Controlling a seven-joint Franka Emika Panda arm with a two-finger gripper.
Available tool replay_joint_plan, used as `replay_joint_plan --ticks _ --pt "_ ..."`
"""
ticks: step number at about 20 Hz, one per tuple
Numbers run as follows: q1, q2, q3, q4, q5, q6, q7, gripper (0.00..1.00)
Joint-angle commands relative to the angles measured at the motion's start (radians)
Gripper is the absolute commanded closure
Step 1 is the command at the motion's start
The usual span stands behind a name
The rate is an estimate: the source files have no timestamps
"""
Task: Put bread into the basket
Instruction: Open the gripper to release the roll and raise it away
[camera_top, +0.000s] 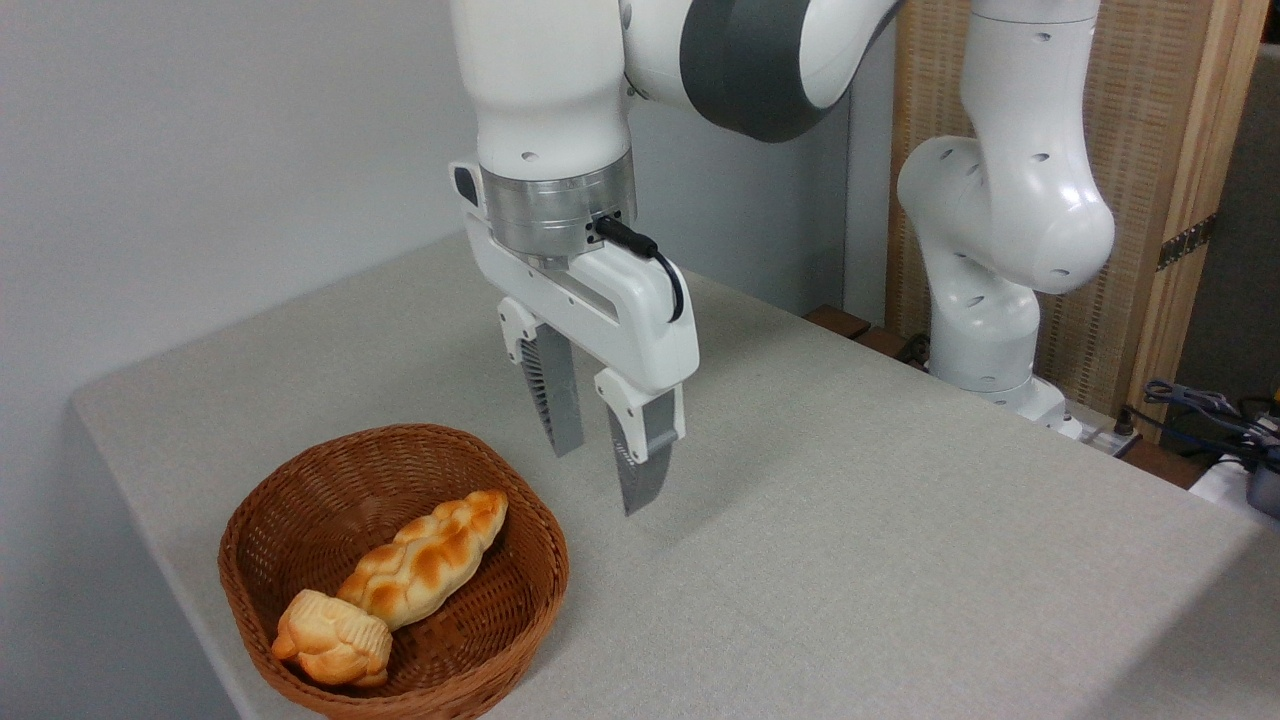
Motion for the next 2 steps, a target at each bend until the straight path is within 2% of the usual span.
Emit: replay_joint_plan --ticks 1,2 --pt "-0.013 -0.008 0.002 0.010 0.030 -0.033 0.006 0.00" --pt "-0.014 -0.008 0.002 0.010 0.030 -0.033 0.006 0.00"
